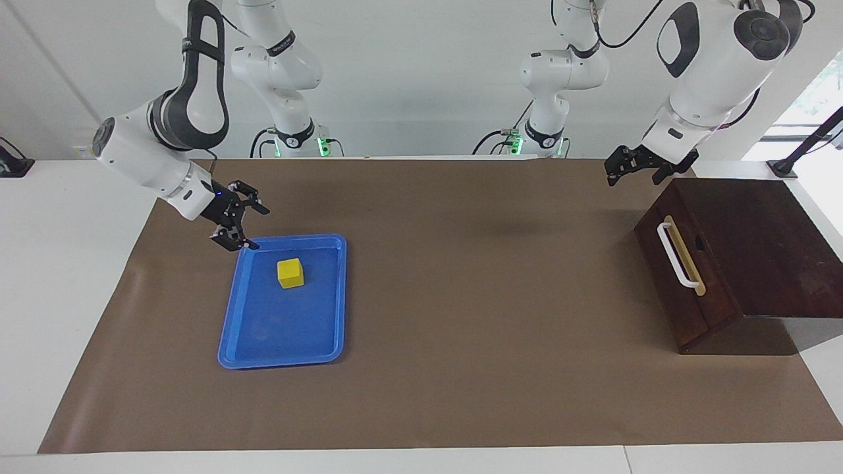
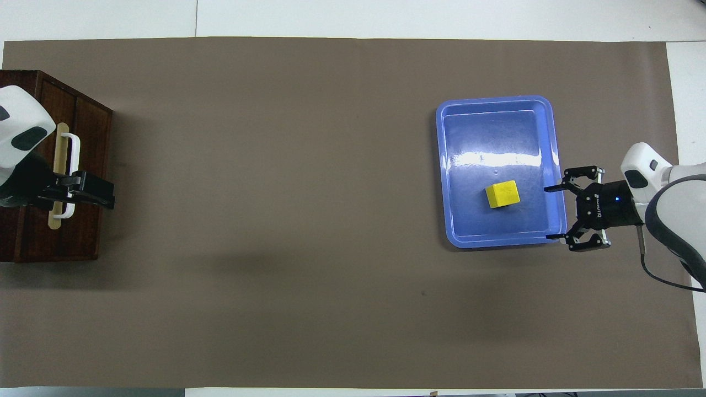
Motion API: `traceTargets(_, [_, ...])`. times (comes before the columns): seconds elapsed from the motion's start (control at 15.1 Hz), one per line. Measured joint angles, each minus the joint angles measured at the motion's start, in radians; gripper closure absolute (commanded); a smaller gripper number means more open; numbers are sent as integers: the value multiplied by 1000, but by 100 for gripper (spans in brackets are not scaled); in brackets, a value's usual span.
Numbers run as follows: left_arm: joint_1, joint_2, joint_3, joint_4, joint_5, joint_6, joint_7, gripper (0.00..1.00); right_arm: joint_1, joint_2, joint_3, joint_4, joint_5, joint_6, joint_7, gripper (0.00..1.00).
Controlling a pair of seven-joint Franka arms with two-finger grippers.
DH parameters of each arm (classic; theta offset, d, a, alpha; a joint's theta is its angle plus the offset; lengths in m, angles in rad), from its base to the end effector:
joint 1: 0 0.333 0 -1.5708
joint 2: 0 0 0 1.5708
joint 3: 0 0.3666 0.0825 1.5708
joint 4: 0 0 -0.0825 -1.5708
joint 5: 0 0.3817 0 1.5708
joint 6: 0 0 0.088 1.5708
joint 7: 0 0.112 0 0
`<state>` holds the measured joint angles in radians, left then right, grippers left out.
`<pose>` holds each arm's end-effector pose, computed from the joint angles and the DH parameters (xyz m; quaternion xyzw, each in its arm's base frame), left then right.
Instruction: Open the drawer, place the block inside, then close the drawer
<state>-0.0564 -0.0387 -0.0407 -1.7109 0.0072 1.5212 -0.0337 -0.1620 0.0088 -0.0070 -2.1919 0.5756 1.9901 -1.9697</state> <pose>0.5241 -0.0506 0.6220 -0.9966 0.0316 0.0750 0.0093 0.5105 -0.0504 0.4214 -0.7039 -0.6588 -0.1670 0.2065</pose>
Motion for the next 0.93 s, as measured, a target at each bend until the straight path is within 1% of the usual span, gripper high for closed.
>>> traceTargets(0.13, [0, 0, 0, 0, 0, 0, 0, 0, 1, 19, 3, 3, 20, 13, -58, 0])
traceTargets(0.33, [0, 0, 0, 0, 0, 0, 0, 0, 1, 59, 4, 14, 95, 14, -153, 0])
traceTargets(0.66, [-19, -4, -15, 5, -2, 25, 2, 0, -1, 227, 4, 149, 122, -40, -241, 0])
traceTargets(0.8, [-56, -5, -21, 5, -2, 41, -1, 0, -1, 274, 3, 185, 133, -57, -271, 0])
traceTargets(0.93, [-74, -5, -24, 5, -2, 59, -15, 0, -1, 302, 3, 202, 136, -67, -291, 0])
